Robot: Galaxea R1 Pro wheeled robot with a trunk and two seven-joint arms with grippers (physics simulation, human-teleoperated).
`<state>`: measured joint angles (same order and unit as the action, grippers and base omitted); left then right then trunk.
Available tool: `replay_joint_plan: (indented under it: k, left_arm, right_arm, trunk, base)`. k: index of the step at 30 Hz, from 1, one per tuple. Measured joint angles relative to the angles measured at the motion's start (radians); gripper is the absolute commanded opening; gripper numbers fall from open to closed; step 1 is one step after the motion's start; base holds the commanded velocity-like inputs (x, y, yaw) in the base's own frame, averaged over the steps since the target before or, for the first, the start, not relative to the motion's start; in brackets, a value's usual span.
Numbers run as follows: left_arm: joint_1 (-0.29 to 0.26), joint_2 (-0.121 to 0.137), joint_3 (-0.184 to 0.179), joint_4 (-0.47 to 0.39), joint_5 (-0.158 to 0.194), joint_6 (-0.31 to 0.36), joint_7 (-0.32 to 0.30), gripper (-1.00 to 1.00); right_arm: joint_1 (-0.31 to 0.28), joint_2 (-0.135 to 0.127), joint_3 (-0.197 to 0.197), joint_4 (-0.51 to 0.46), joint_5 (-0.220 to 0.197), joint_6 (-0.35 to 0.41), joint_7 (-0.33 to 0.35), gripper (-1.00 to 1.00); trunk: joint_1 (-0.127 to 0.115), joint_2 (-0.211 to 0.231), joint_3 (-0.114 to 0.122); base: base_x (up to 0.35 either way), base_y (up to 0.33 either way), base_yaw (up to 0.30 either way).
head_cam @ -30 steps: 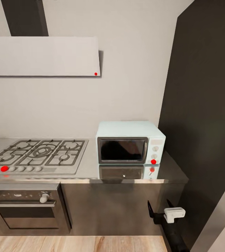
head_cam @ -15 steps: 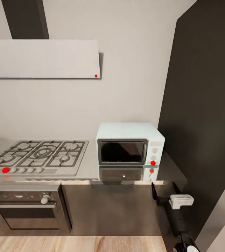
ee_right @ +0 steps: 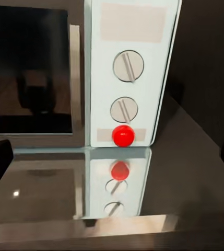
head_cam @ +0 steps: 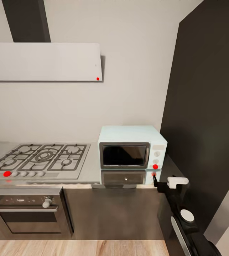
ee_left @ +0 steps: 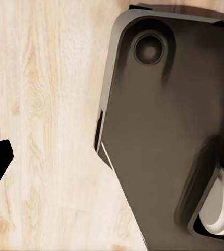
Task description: In the kitchen, take the popcorn bag from the countertop, put it into the microwave, and heat it until the popcorn is cooked so the cooked popcorn ends up inside the bag.
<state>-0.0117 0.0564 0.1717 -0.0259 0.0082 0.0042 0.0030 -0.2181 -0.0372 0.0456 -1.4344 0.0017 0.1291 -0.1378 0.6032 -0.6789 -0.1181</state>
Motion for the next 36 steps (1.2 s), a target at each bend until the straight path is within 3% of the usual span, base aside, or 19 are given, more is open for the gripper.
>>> replay_joint_plan:
  k: [6, 9, 12, 20, 23, 27, 36]
  left_arm:
    - [0.0, -0.002, 0.0, 0.0, 0.0, 0.0, 0.001, 1.0]
    - [0.0, -0.002, 0.0, 0.0, 0.0, 0.0, 0.001, 1.0]
    - [0.0, -0.002, 0.0, 0.0, 0.0, 0.0, 0.0, 1.0]
    - [0.0, -0.001, 0.002, 0.0, 0.0, 0.0, 0.001, 1.0]
    - [0.0, -0.001, 0.002, 0.0, 0.0, 0.0, 0.0, 1.0]
    - [0.0, -0.001, 0.002, 0.0, 0.0, 0.0, 0.001, 1.0]
    - [0.0, -0.001, 0.002, 0.0, 0.0, 0.0, 0.001, 1.0]
  right_arm:
    - [-0.014, 0.0, -0.001, 0.001, 0.0, 0.015, -0.007, 1.0]
    - [-0.105, 0.0, 0.0, 0.008, 0.0, 0.03, -0.007, 1.0]
    - [-0.135, 0.0, 0.001, 0.012, 0.0, 0.039, -0.004, 1.0]
    - [-0.143, 0.0, -0.006, 0.134, -0.003, 0.029, 0.007, 1.0]
    - [-0.143, 0.0, -0.007, 0.199, -0.004, -0.004, 0.055, 1.0]
    - [-0.143, -0.002, -0.006, 0.216, -0.003, -0.061, 0.145, 1.0]
    - [-0.144, -0.002, -0.006, 0.218, -0.003, -0.074, 0.161, 1.0]
  trunk:
    - [-0.023, 0.042, 0.019]
    - [-0.035, 0.063, 0.028]
    - [-0.046, 0.084, 0.038]
    - [-0.077, 0.14, 0.063]
    - [-0.088, 0.161, 0.072]
    - [-0.104, 0.19, 0.085]
    - [-0.138, 0.251, 0.112]
  base:
    - [0.0, 0.0, 0.0]
    - [0.0, 0.0, 0.0]
    - [0.0, 0.0, 0.0]
    - [0.0, 0.0, 0.0]
    - [0.0, 0.0, 0.0]
    - [0.0, 0.0, 0.0]
    - [0.0, 0.0, 0.0]
